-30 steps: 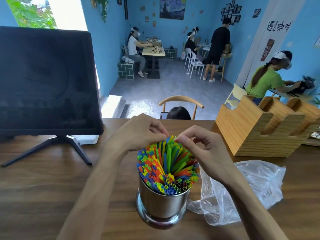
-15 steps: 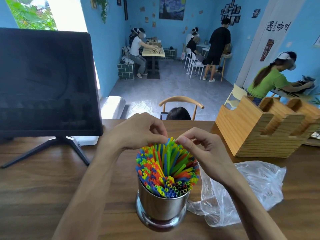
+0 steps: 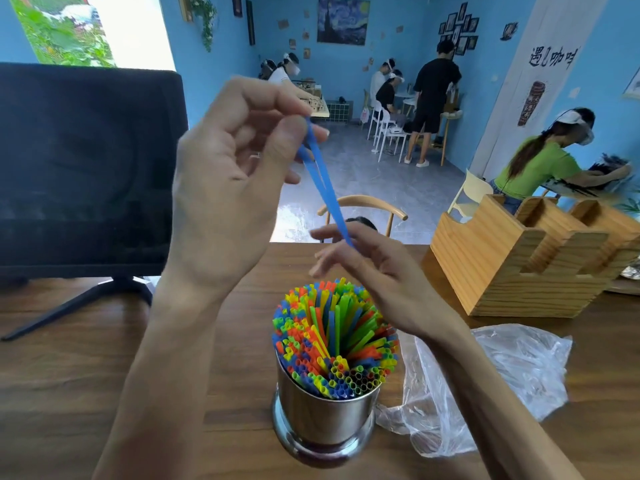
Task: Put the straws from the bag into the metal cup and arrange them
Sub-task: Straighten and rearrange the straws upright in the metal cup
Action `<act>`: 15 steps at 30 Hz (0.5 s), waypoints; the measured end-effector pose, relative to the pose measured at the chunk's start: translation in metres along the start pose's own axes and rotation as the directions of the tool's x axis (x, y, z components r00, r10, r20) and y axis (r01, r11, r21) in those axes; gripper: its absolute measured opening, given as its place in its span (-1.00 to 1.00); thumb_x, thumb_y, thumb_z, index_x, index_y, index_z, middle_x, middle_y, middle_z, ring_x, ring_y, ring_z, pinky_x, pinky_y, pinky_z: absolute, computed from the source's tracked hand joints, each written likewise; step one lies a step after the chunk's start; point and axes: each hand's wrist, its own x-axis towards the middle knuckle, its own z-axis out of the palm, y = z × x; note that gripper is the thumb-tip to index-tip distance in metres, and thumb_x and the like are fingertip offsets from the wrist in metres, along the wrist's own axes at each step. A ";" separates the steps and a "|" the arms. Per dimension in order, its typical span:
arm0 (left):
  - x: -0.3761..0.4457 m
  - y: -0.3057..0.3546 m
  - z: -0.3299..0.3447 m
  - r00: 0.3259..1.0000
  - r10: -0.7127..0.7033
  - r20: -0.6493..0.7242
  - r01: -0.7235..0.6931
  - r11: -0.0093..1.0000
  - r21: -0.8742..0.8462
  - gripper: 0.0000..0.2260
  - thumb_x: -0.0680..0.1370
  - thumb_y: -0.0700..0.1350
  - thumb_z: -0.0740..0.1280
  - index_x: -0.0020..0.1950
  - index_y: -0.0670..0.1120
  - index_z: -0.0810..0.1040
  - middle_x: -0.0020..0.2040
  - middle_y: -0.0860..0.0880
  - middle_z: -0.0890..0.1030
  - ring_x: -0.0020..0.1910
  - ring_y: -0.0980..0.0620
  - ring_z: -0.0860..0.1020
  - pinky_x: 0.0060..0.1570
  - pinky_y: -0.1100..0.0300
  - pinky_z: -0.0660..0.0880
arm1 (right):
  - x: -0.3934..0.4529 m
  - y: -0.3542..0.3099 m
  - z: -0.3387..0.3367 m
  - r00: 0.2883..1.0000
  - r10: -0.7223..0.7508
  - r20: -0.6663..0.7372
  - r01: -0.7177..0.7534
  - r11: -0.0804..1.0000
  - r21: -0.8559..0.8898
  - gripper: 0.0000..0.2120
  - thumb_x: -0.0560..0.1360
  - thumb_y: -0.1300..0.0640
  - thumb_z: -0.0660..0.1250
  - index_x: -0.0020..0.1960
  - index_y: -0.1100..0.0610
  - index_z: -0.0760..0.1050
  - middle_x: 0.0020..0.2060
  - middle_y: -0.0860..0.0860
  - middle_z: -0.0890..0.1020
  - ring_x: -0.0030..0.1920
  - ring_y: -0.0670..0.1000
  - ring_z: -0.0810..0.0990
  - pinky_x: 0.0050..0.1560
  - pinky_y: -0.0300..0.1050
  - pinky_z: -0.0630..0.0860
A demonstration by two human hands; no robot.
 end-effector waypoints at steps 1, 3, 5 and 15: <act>0.000 0.000 -0.001 0.999 0.005 -0.033 -0.006 1.000 -0.031 -0.88 0.67 -0.23 0.27 0.05 -0.01 0.49 -0.05 -0.02 0.70 -0.04 0.06 0.69 -0.18 0.26 0.55 | 0.000 -0.001 -0.003 0.999 -0.025 -0.031 0.026 0.999 0.042 -0.75 0.68 0.07 0.18 0.28 0.06 0.55 -0.21 0.06 0.66 -0.05 -0.01 0.66 0.27 0.05 0.52; -0.004 -0.004 -0.006 0.995 -0.035 -0.089 0.026 0.995 -0.097 -0.88 0.68 -0.24 0.26 0.05 -0.03 0.48 -0.07 -0.01 0.71 -0.08 0.02 0.69 -0.19 0.24 0.55 | -0.002 -0.002 -0.013 0.995 -0.046 -0.092 0.056 0.993 0.106 -0.75 0.66 0.09 0.20 0.25 0.09 0.58 -0.31 0.07 0.51 -0.25 -0.01 0.53 0.03 -0.08 0.53; -0.011 -0.012 -0.011 0.989 -0.096 -0.109 0.077 0.983 -0.165 -0.89 0.68 -0.25 0.25 0.07 -0.03 0.45 -0.11 0.02 0.72 -0.09 0.00 0.68 -0.16 0.21 0.57 | -0.008 -0.001 -0.023 0.991 -0.033 -0.127 0.058 0.979 0.197 -0.75 0.64 0.08 0.25 0.26 0.05 0.60 -0.32 0.06 0.44 -0.32 -0.04 0.43 -0.22 -0.16 0.44; -0.061 -0.030 -0.018 0.880 -0.409 0.242 0.460 0.862 -0.214 -0.79 0.40 -0.20 0.43 -0.03 0.00 0.76 -0.16 -0.07 0.76 -0.23 0.01 0.72 -0.22 0.26 0.63 | -0.020 -0.011 -0.055 0.856 0.329 -0.398 0.055 0.708 0.704 -0.74 0.13 -0.11 0.63 -0.30 0.02 0.71 -0.43 -0.06 0.60 -0.45 -0.16 0.57 -0.41 -0.37 0.51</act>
